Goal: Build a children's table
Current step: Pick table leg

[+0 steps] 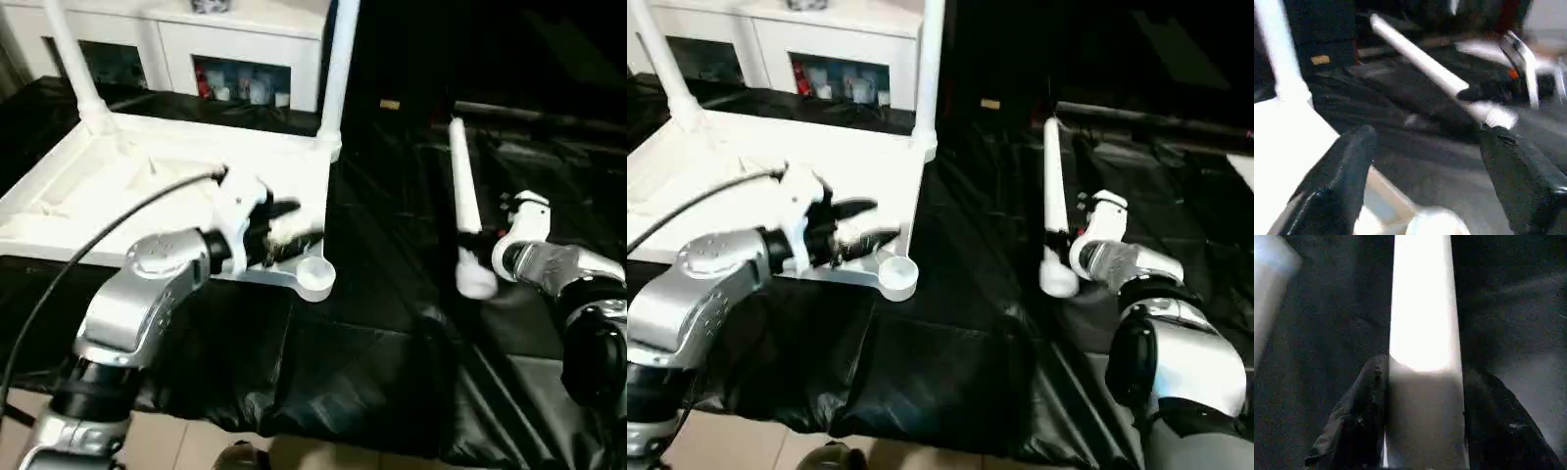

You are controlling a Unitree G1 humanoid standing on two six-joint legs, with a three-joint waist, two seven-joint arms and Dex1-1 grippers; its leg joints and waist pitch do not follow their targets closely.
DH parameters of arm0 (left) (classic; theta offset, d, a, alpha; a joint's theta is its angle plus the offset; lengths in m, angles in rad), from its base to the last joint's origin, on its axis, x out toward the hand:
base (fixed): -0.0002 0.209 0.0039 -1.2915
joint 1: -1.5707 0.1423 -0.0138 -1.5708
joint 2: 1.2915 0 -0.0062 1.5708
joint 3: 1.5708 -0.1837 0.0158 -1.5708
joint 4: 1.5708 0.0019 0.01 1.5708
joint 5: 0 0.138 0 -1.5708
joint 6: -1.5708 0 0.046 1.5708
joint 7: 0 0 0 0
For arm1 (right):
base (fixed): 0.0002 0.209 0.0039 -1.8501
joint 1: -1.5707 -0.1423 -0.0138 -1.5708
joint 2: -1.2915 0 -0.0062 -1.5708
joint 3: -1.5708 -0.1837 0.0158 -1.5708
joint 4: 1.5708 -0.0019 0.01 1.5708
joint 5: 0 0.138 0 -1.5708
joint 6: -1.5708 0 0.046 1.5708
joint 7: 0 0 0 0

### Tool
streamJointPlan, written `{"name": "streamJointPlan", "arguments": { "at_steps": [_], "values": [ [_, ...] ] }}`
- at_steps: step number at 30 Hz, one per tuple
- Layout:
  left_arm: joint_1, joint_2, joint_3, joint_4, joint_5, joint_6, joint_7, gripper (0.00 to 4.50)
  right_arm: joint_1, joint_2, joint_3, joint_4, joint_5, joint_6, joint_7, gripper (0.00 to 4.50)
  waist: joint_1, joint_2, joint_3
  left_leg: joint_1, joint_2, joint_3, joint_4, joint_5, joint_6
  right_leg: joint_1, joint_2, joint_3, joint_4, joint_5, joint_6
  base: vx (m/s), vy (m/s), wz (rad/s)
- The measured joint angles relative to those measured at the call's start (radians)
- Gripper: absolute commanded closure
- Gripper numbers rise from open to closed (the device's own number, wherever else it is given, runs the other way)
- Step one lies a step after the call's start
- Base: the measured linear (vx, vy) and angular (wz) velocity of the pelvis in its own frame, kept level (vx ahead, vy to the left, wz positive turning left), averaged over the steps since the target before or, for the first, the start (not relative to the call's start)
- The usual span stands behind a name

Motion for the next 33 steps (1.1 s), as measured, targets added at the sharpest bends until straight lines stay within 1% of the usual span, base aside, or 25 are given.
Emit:
{"name": "streamJointPlan", "arguments": {
  "at_steps": [1,3,4,5,7,9,10,11,13,16,18,20,21,24,28,31,32,33],
  "values": [
    [-0.01,-0.026,0.01,0.015,-0.01,-0.001,0.017,0.41,0.028,0.029,-0.006,-0.056,0.032,-0.026,0.081,2.64,0.001,0.001,0.0,-0.002,0.0,0.0,0.0,0.0,0.002,-0.003,0.0,0.0,0.0,0.0,0.0,0.0,0.0,0.0],
    [-0.03,-0.063,0.015,0.025,-0.031,0.001,0.031,0.3,0.078,0.06,-0.005,-0.141,0.072,-0.037,0.179,2.64,0.004,0.001,0.0,-0.005,0.0,0.0,0.001,0.001,0.005,-0.005,0.0,0.0,0.0,0.0,0.0,0.0,0.0,0.0],
    [-0.05,-0.104,0.023,0.028,-0.057,0.011,0.044,0.2,0.144,0.084,0.001,-0.25,0.118,-0.022,0.273,2.65,0.008,0.001,0.0,-0.006,0.0,0.0,0.002,0.002,0.011,-0.006,0.0,0.0,0.0,0.0,0.001,0.0,0.0,0.0],
    [-0.062,-0.124,0.029,0.028,-0.072,0.017,0.051,0.2,0.186,0.097,0.011,-0.317,0.144,-0.005,0.322,2.65,0.014,0.001,0.0,-0.007,0.0,0.0,0.004,0.002,0.014,-0.006,0.0,0.0,0.0,0.0,0.001,0.0,0.0,0.0],
    [-0.088,-0.154,0.044,0.036,-0.102,0.035,0.064,0.03,0.259,0.121,0.044,-0.432,0.191,0.039,0.406,2.65,0.024,0.004,-0.002,-0.008,0.0,0.0,0.007,0.001,0.016,-0.006,-0.001,0.0,0.0,0.001,0.001,0.0,0.0,0.0],
    [-0.118,-0.192,0.061,0.062,-0.136,0.067,0.07,0.0,0.336,0.138,0.069,-0.565,0.247,0.092,0.456,2.65,0.029,0.006,-0.002,-0.008,0.0,0.0,0.008,0.0,0.015,-0.005,-0.001,0.0,0.0,0.002,0.004,0.0,0.0,0.0],
    [-0.145,-0.218,0.078,0.093,-0.159,0.097,0.074,0.0,0.391,0.152,0.087,-0.668,0.294,0.134,0.499,2.65,0.035,0.008,-0.002,-0.008,0.0,0.0,0.008,-0.001,0.014,-0.005,-0.002,0.0,0.0,0.003,0.005,0.0,0.0,0.0],
    [-0.16,-0.231,0.087,0.113,-0.172,0.113,0.081,0.0,0.412,0.167,0.101,-0.718,0.319,0.158,0.524,2.65,0.036,0.01,-0.002,-0.008,0.0,0.0,0.008,-0.001,0.014,-0.005,-0.002,0.0,0.0,0.004,0.005,0.0,0.0,0.0],
    [-0.186,-0.252,0.091,0.144,-0.193,0.135,0.085,0.0,0.428,0.175,0.124,-0.782,0.353,0.188,0.554,2.65,0.039,0.012,-0.002,-0.007,-0.001,0.001,0.009,0.0,0.014,-0.005,-0.005,0.0,0.0,0.007,0.005,0.0,0.0,0.0],
    [-0.205,-0.27,0.089,0.187,-0.197,0.143,0.085,0.0,0.439,0.175,0.129,-0.857,0.383,0.219,0.571,2.65,0.037,0.012,-0.002,-0.003,-0.002,0.002,0.009,0.0,0.014,-0.004,-0.011,-0.003,-0.001,0.011,0.008,0.0,0.0,0.0],
    [-0.207,-0.274,0.089,0.21,-0.2,0.144,0.082,0.0,0.447,0.175,0.139,-0.891,0.391,0.234,0.577,2.65,0.034,0.012,-0.002,-0.002,-0.003,0.002,0.008,0.0,0.014,-0.004,-0.014,-0.004,-0.002,0.013,0.012,0.0,0.0,0.0],
    [-0.208,-0.28,0.087,0.229,-0.203,0.15,0.074,0.0,0.47,0.176,0.152,-0.927,0.4,0.26,0.574,2.65,0.033,0.012,-0.002,-0.001,-0.003,0.002,0.005,0.0,0.013,-0.003,-0.014,-0.005,-0.01,0.017,0.017,0.0,0.0,0.0],
    [-0.208,-0.284,0.086,0.231,-0.203,0.154,0.072,0.0,0.477,0.176,0.161,-0.936,0.402,0.273,0.573,2.65,0.03,0.013,-0.003,-0.001,-0.003,0.002,0.003,0.0,0.013,-0.003,-0.014,-0.005,-0.015,0.024,0.013,0.0,0.0,0.0],
    [-0.215,-0.297,0.086,0.242,-0.206,0.165,0.071,0.0,0.488,0.182,0.182,-0.968,0.418,0.302,0.563,2.65,0.024,0.013,-0.002,-0.002,-0.004,0.002,0.0,0.0,0.013,-0.004,-0.015,-0.005,-0.023,0.03,0.015,0.0,0.0,0.0],
    [-0.217,-0.316,0.101,0.242,-0.236,0.167,0.08,0.0,0.489,0.183,0.207,-0.997,0.419,0.309,0.549,2.65,0.022,0.013,-0.003,-0.002,-0.004,0.002,-0.002,0.0,0.013,-0.005,-0.016,-0.005,-0.032,0.035,0.016,0.0,0.0,0.0],
    [-0.217,-0.323,0.118,0.242,-0.255,0.171,0.082,0.0,0.489,0.185,0.211,-0.997,0.412,0.309,0.533,2.65,0.023,0.013,-0.003,-0.002,-0.004,0.003,-0.004,0.0,0.013,-0.006,-0.016,-0.004,-0.032,0.035,0.016,0.0,0.0,0.0],
    [-0.217,-0.322,0.124,0.242,-0.257,0.174,0.082,0.34,0.489,0.186,0.214,-0.997,0.405,0.307,0.527,2.65,0.023,0.013,-0.003,-0.002,-0.004,0.003,-0.004,0.0,0.013,-0.006,-0.016,-0.004,-0.032,0.034,0.016,0.0,0.0,0.0],
    [-0.217,-0.322,0.127,0.241,-0.26,0.177,0.084,0.34,0.489,0.186,0.22,-0.998,0.397,0.305,0.523,2.65,0.023,0.013,-0.003,-0.002,-0.004,0.003,-0.005,0.0,0.013,-0.006,-0.016,-0.004,-0.032,0.034,0.016,0.0,0.0,0.0]
  ]
}}
